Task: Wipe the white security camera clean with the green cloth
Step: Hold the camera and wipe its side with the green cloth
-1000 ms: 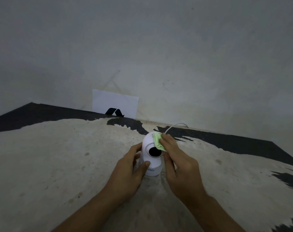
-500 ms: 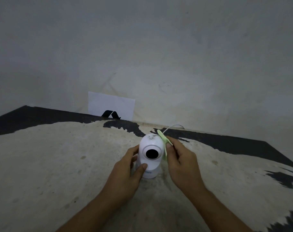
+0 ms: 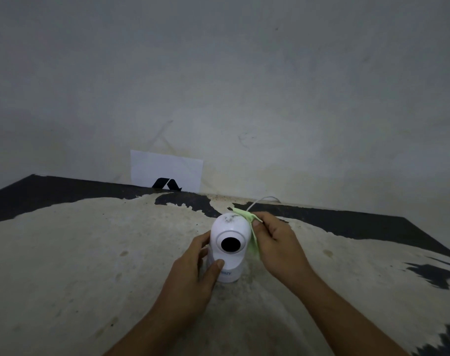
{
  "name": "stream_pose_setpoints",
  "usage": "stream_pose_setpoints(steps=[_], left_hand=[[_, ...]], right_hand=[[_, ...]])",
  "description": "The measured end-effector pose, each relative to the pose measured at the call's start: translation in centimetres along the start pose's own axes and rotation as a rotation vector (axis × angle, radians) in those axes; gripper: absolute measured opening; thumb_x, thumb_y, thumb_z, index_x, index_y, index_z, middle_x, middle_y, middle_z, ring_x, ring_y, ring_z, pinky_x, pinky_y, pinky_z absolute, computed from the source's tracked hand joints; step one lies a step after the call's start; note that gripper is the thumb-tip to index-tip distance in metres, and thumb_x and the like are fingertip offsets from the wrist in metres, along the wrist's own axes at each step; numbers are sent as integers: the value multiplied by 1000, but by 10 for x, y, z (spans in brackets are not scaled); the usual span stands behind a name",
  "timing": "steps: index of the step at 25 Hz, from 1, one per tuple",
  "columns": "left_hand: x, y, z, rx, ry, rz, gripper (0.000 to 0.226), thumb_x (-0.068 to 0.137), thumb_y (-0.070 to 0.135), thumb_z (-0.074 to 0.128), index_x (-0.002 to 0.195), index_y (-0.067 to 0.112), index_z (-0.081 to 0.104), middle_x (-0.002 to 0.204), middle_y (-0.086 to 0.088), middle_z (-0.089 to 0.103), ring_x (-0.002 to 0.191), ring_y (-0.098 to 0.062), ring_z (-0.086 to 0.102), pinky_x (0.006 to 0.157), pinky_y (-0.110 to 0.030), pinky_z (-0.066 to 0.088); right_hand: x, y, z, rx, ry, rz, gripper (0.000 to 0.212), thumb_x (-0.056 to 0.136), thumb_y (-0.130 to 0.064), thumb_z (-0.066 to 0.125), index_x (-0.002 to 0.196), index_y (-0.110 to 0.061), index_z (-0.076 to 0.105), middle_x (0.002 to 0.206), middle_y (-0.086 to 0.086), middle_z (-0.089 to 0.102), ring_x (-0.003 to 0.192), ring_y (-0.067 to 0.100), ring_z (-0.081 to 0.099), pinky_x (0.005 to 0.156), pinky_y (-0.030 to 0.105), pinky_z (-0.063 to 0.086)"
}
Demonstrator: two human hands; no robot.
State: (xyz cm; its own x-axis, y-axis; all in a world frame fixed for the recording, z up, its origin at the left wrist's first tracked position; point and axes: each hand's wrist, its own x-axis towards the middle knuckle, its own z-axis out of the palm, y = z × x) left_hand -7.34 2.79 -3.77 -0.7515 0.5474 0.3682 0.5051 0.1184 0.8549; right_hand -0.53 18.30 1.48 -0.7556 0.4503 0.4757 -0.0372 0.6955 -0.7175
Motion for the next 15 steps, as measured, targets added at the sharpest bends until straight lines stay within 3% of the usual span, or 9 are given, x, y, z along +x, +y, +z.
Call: stream_pose_setpoints(steps=[4,7,11,15], left_hand=[[0,0,0,-9,-5,8,54,85,41,56,134,38,34,123,24,47,113,1,44,93,-17,37],[0,2,0,2,5,-3,54,85,39,56,134,37,33,121,26,44,112,2,42,93,-16,35],[0,1,1,15,-5,11,52,86,39,55,132,40,33,118,30,42,109,6,41,79,0,32],[0,0,1,26,1,20,52,86,38,56,133,38,33,119,29,42,110,6,41,74,2,32]], right_hand=[[-4,-5,0,18,5,-77,25,97,-18,43,112,-28,60,94,-16,66,84,0,59,69,7,44],[-7,2,8,-6,43,19,22,97,-19,42,109,-27,59,92,-16,63,85,1,57,68,7,43],[-11,2,7,25,76,-11,23,97,-18,44,108,-28,60,91,-19,63,86,-2,57,68,6,43],[-19,10,13,64,88,54,23,97,-18,44,107,-30,61,96,-15,65,90,-7,57,70,6,43]])
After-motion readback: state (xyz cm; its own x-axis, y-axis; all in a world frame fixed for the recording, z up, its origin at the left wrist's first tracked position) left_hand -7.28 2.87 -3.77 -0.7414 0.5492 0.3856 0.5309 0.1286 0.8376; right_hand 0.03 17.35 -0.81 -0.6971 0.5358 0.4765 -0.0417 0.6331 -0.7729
